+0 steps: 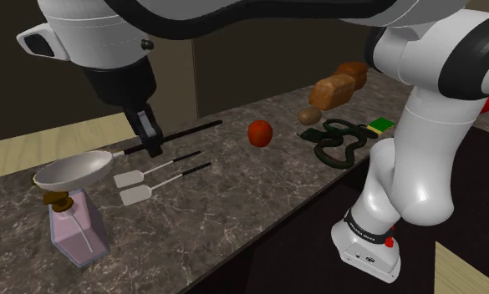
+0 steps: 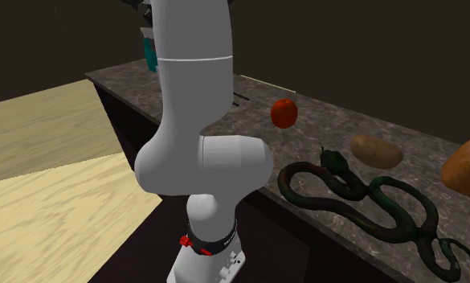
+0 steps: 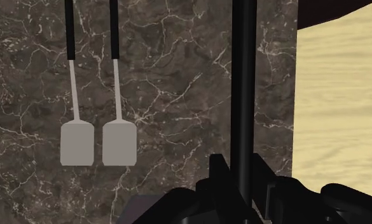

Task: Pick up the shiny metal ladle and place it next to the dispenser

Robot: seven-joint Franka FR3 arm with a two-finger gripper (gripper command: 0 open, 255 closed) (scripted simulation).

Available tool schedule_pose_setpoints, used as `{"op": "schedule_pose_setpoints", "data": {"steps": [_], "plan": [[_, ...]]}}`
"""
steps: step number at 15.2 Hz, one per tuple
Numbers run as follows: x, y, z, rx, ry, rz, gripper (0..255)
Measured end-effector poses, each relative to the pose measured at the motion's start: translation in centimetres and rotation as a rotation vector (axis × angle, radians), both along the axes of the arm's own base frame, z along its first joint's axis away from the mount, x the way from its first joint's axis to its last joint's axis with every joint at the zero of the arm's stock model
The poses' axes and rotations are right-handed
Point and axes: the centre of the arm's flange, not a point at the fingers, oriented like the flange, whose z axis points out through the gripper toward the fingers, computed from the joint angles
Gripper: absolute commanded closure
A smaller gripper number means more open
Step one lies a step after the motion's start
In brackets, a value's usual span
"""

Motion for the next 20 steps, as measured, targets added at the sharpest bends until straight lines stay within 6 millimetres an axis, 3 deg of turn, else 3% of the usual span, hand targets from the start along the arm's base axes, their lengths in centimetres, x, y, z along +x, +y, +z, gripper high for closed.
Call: {"op": "schedule_pose_setpoints", "data": {"steps": [20], "plan": [[0.0,0.1,-10.6,0.000,0.000,0.000,255]]}}
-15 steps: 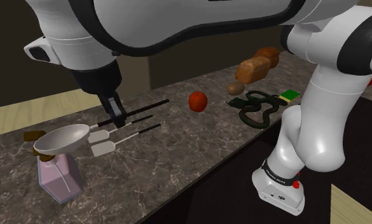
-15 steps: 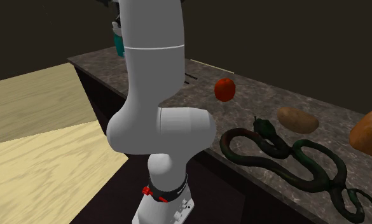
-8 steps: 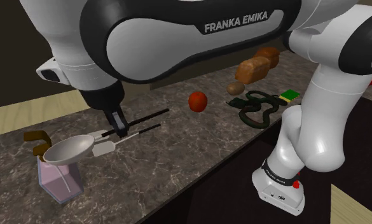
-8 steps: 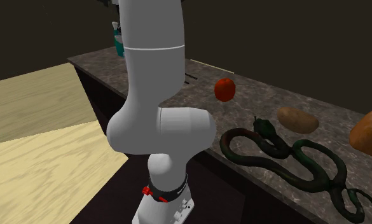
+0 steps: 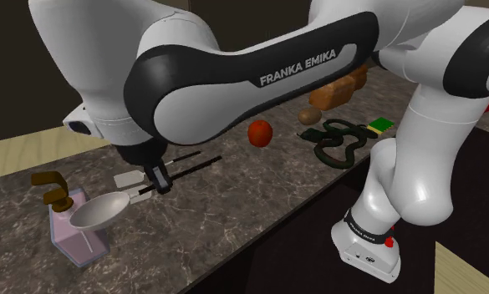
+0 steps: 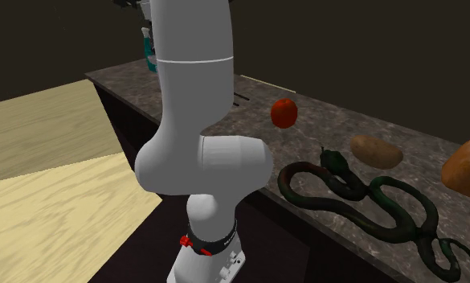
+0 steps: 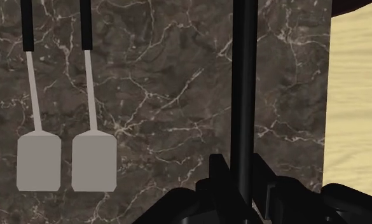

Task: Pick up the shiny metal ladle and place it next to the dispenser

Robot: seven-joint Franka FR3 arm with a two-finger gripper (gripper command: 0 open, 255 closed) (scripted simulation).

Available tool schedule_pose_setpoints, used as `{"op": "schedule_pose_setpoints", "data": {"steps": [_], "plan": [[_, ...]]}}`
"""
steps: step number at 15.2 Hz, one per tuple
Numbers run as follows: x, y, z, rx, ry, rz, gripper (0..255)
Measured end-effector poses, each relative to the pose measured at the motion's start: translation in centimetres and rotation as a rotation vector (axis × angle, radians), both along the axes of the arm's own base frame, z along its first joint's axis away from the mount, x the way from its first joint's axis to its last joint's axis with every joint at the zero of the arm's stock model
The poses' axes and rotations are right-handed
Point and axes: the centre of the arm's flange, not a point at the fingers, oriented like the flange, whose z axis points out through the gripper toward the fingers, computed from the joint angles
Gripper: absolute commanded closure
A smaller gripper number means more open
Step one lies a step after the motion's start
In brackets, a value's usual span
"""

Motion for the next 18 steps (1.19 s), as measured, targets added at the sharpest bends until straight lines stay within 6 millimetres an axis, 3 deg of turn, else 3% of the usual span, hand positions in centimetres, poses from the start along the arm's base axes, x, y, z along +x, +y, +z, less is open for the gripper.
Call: {"op": "schedule_pose_setpoints", "data": {"steps": [18], "plan": [[-0.2,-0.1,-9.4,0.000,0.000,0.000,255]]}}
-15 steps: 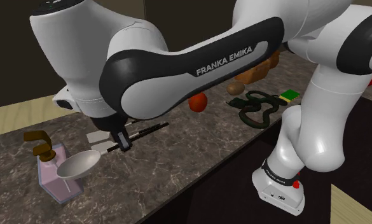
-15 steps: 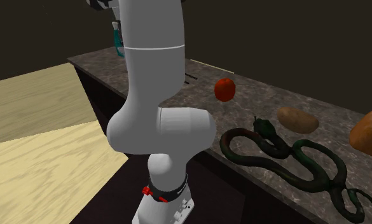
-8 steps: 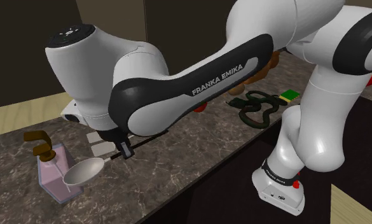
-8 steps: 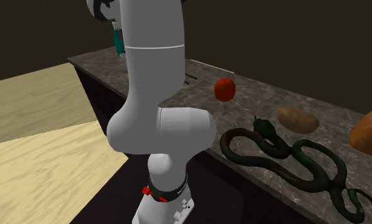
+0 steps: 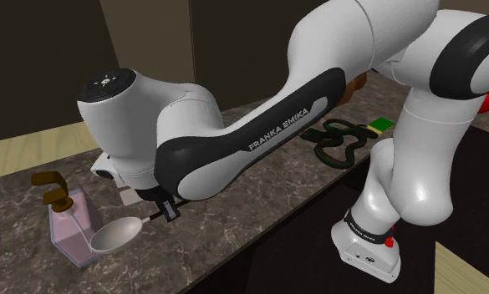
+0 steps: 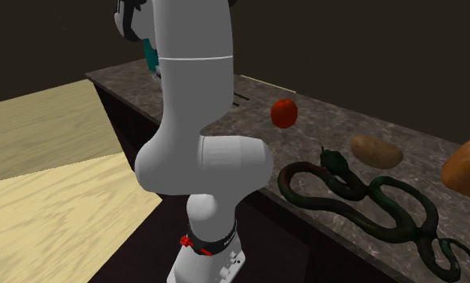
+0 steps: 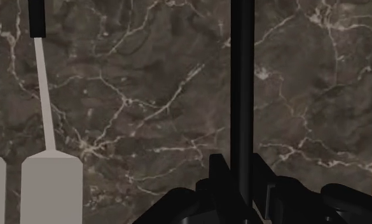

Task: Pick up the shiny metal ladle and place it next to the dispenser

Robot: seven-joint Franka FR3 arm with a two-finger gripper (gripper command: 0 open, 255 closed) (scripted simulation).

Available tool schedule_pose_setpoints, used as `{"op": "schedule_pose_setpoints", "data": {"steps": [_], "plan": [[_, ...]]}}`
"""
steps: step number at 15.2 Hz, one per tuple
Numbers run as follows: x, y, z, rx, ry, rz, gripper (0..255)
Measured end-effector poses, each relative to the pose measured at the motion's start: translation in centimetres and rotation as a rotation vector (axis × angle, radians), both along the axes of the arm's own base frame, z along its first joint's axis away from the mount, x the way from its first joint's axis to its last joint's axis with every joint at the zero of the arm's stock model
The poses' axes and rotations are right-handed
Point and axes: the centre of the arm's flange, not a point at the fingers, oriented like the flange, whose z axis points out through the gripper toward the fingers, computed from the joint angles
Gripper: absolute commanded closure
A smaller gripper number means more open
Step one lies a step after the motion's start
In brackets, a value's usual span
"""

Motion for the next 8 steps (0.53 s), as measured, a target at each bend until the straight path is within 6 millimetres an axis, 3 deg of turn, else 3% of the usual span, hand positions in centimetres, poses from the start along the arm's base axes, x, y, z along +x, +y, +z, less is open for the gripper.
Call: {"op": "schedule_pose_setpoints", "data": {"steps": [8], "plan": [[0.1,0.0,-4.3,0.000,0.000,0.000,255]]}}
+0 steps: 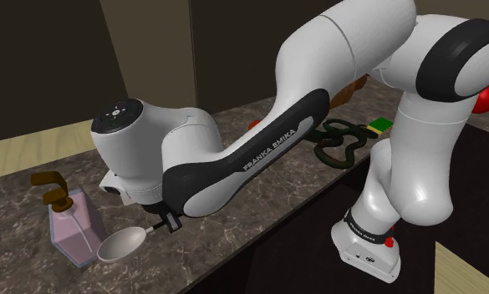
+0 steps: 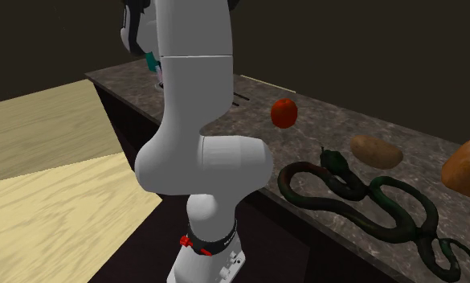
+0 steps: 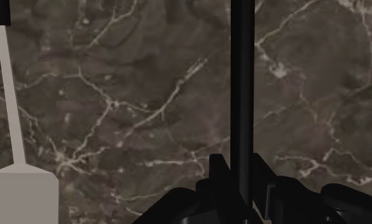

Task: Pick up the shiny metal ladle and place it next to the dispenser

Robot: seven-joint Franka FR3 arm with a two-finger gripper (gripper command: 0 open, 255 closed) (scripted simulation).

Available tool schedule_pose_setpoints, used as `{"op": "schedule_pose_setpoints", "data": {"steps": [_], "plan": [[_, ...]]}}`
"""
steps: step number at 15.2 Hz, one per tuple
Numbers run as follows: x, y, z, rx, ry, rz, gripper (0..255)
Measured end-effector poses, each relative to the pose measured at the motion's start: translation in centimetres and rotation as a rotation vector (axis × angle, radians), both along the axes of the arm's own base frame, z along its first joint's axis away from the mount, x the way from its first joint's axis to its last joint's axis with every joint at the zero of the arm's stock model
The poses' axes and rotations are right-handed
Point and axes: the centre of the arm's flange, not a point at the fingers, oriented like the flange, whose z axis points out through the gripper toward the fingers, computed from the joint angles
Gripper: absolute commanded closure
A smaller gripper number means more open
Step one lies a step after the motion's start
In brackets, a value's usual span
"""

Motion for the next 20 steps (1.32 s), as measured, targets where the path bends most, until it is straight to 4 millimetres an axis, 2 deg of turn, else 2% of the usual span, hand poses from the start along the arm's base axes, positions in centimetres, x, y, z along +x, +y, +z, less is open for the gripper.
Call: {"op": "schedule_pose_setpoints", "data": {"steps": [3,9,10,16,20], "plan": [[-0.1,0.0,-1.5,0.000,0.000,0.000,255],[0.0,0.0,-1.8,0.000,0.000,0.000,255],[0.0,0.0,-1.9,0.000,0.000,0.000,0],[0.0,0.0,-1.8,0.000,0.000,0.000,0],[-0.4,0.4,1.7,0.001,-0.002,0.000,0]]}}
